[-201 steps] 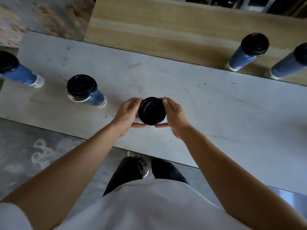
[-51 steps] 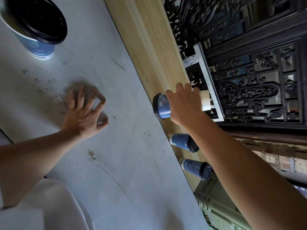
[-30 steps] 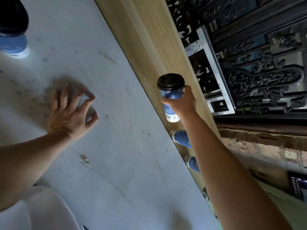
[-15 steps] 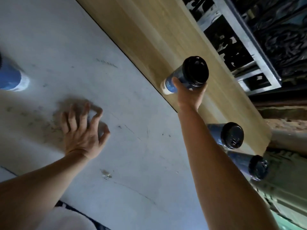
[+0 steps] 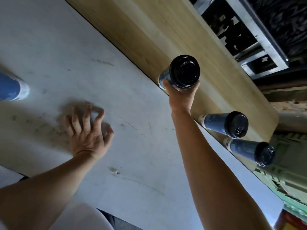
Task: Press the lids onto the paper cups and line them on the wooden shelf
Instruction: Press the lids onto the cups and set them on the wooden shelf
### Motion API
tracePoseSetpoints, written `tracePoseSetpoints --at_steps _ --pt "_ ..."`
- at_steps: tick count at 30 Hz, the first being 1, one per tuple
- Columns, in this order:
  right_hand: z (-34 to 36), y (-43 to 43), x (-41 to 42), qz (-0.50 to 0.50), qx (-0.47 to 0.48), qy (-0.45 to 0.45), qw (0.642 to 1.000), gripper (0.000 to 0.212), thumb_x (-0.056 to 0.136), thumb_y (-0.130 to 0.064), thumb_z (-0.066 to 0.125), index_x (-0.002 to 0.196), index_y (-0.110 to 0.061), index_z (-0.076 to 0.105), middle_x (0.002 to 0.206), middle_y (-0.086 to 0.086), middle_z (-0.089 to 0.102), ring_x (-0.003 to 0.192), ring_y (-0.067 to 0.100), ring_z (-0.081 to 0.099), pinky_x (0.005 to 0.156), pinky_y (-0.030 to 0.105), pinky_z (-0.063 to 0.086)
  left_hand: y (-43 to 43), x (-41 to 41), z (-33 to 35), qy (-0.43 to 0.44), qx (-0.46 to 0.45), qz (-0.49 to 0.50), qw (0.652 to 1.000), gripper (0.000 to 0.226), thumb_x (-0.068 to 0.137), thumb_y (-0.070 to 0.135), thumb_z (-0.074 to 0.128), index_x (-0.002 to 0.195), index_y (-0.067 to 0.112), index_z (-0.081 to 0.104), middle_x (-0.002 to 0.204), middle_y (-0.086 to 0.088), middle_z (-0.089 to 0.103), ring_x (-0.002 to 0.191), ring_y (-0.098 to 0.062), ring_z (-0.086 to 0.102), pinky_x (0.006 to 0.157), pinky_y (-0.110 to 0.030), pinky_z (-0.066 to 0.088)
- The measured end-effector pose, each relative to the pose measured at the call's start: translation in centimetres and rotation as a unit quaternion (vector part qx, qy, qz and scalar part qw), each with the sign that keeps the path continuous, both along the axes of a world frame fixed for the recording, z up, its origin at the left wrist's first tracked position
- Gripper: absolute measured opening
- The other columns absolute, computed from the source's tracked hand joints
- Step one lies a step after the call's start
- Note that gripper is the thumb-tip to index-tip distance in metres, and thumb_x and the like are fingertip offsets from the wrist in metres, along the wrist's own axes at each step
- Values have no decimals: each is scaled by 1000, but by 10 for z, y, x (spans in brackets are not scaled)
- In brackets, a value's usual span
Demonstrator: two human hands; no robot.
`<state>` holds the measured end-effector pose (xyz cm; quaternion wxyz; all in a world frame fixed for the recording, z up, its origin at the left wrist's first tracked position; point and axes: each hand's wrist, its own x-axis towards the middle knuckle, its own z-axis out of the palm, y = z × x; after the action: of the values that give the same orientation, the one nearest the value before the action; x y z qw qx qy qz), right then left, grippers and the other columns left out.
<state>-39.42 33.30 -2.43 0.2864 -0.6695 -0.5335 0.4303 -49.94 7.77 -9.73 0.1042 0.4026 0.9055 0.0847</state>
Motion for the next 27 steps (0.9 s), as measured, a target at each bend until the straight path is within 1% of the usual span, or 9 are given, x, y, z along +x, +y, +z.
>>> tracePoseSetpoints --at_steps 4,7,9,12,15,17,20,23,27 --pt "-5 -7 0 -23 -2 13 1000 80 69 -11 87 133 -19 38 115 -20 51 95 -15 56 83 15 46 0 0 0 9 -8 0 1000 63 84 48 46 142 22 48 159 -13 29 146 -52 19 123 -53 -4" --pt "-11 -18 7 -51 -25 -7 998 82 68 -20 85 134 -25 38 127 -5 47 109 14 60 87 33 54 2 0 0 3 -6 4 1000 63 85 49 44 142 24 46 159 -13 30 146 -52 19 122 -56 -1" --pt "-18 -38 16 -57 -55 -66 995 69 75 -21 79 132 -24 41 124 1 49 108 26 60 92 47 54 2 0 1 -8 -10 5 1000 63 85 49 45 143 25 44 160 -12 29 147 -52 18 122 -58 1" --pt "-28 -91 32 41 -45 -187 981 57 81 -20 70 133 -23 47 130 7 50 114 29 49 98 50 48 0 0 0 -26 -23 -3 999 65 84 50 48 144 27 41 161 -11 26 149 -51 15 122 -56 -2" --pt "-33 -158 46 219 -12 -350 911 56 88 -33 63 141 -26 46 151 10 35 129 34 36 101 50 39 -1 0 1 -39 -30 2 999 62 87 49 49 144 26 42 159 -13 31 149 -51 15 123 -58 -2" --pt "-33 -197 48 260 -19 -396 881 57 93 -39 57 148 -30 41 161 9 24 141 35 27 104 54 37 -2 0 1 -62 -45 -3 997 61 89 49 46 145 25 39 157 -14 30 150 -51 13 122 -61 1" --pt "-27 -234 40 242 -67 -398 883 66 93 -33 60 154 -34 35 166 6 16 147 34 20 107 54 38 -2 -4 5 -96 -72 -35 992 64 91 50 40 149 23 33 162 -18 24 149 -54 10 121 -66 1" --pt "-15 -233 23 217 -141 -381 888 75 90 -25 62 156 -35 29 166 6 10 149 33 15 109 46 40 -1 -8 11 -136 -119 -66 981 69 97 53 31 158 23 19 169 -15 3 152 -52 -5 120 -66 -7" --pt "2 -218 2 176 -225 -355 890 59 93 -26 60 150 -28 43 160 4 21 141 34 32 113 38 34 -12 -27 29 -184 -135 -149 962 78 96 53 43 161 27 7 168 -14 -17 151 -50 -18 121 -64 -11"
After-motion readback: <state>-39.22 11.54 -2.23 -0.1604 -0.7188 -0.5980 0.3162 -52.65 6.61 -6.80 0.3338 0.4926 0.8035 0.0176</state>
